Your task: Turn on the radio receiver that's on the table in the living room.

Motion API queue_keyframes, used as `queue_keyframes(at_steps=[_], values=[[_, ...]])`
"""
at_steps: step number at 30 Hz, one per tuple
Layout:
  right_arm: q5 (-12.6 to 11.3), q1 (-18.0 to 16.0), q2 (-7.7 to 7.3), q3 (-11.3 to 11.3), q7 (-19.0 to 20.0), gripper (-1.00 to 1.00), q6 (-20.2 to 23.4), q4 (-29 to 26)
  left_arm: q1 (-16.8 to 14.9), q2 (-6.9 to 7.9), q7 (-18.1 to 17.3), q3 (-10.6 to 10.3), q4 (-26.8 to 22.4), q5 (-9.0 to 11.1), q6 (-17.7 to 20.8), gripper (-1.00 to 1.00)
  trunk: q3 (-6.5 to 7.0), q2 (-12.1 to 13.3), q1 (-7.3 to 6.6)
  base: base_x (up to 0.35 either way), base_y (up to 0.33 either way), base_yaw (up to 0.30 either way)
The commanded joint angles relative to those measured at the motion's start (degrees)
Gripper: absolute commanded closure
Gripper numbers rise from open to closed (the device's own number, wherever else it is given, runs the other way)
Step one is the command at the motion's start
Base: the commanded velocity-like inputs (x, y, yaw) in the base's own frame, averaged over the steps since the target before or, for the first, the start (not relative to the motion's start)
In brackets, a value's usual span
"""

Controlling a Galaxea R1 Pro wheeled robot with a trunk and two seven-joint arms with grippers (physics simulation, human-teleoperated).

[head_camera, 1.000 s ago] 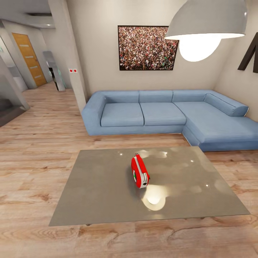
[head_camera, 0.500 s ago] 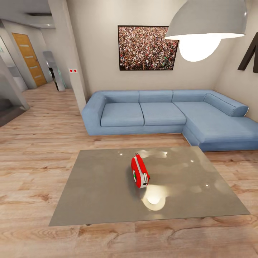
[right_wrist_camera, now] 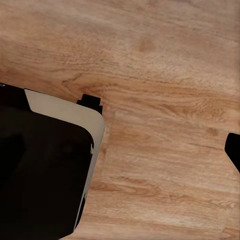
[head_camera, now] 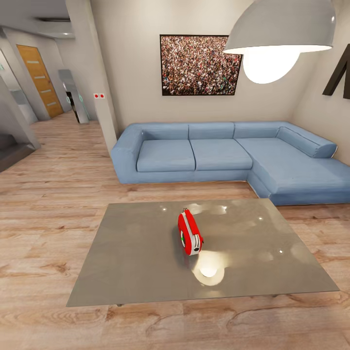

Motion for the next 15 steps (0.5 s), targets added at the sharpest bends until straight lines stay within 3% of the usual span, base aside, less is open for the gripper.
queue_keyframes(at_steps=[1,15], values=[[0.0,0.0,0.0,0.0,0.0,-1.0,0.0,0.0,0.0,0.0,0.0,0.0,0.0,0.0,0.0,1.0,0.0,0.0,0.0,0.0,0.0,0.0],[0.0,0.0,0.0,0.0,0.0,-1.0,0.0,0.0,0.0,-0.52,-0.1,0.0,0.0,0.0,0.0,1.0,0.0,0.0,0.0,0.0,0.0,0.0]])
